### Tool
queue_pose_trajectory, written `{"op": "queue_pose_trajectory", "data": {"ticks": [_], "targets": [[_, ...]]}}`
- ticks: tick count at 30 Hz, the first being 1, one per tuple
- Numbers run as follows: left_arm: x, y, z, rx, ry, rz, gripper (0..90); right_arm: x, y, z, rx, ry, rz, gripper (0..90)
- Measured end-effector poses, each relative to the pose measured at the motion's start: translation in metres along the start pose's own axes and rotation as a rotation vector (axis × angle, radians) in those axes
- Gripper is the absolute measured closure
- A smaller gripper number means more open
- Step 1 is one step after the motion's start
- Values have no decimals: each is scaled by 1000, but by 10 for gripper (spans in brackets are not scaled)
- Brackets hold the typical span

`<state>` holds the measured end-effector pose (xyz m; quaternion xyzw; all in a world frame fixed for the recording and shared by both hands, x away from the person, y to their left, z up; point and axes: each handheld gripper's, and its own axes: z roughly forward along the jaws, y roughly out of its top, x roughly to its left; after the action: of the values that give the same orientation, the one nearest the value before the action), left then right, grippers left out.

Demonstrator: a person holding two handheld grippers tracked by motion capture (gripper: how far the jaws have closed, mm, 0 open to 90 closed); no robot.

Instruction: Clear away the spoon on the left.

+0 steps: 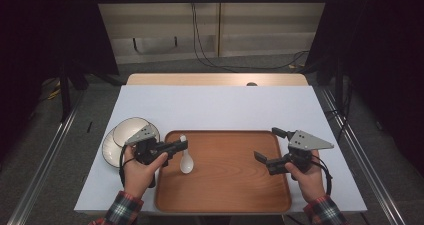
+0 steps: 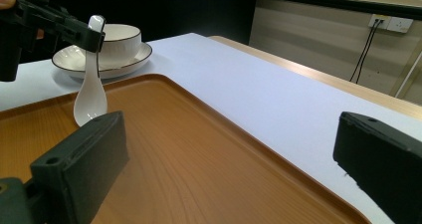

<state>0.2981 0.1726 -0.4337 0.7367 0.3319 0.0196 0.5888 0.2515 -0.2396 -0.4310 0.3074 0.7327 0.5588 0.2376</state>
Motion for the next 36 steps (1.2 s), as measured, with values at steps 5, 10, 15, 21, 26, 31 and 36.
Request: {"op": "queue_pose_trajectory", "data": {"ticks": [5, 10, 15, 21, 26, 31, 36], "targets": [[-2, -1, 2, 2, -19, -10, 856, 0, 0, 0, 3, 0, -2, 2], [-4, -3, 5, 11, -47, -14, 856, 0, 0, 1, 5, 0, -1, 2], [-5, -5, 7, 12, -70, -16, 855, 0, 0, 1, 6, 0, 0, 2], [-7, -7, 10, 17, -90, -14, 854, 0, 0, 1, 6, 1, -1, 2], [-8, -9, 11, 21, -93, -13, 852, 0, -1, 1, 8, 1, 0, 2], [-9, -11, 11, 29, -92, -13, 846, 0, 0, 1, 5, 7, -2, 2], [-6, -13, 12, 46, -74, -2, 836, 0, 0, 1, 6, 7, -5, 2]]}}
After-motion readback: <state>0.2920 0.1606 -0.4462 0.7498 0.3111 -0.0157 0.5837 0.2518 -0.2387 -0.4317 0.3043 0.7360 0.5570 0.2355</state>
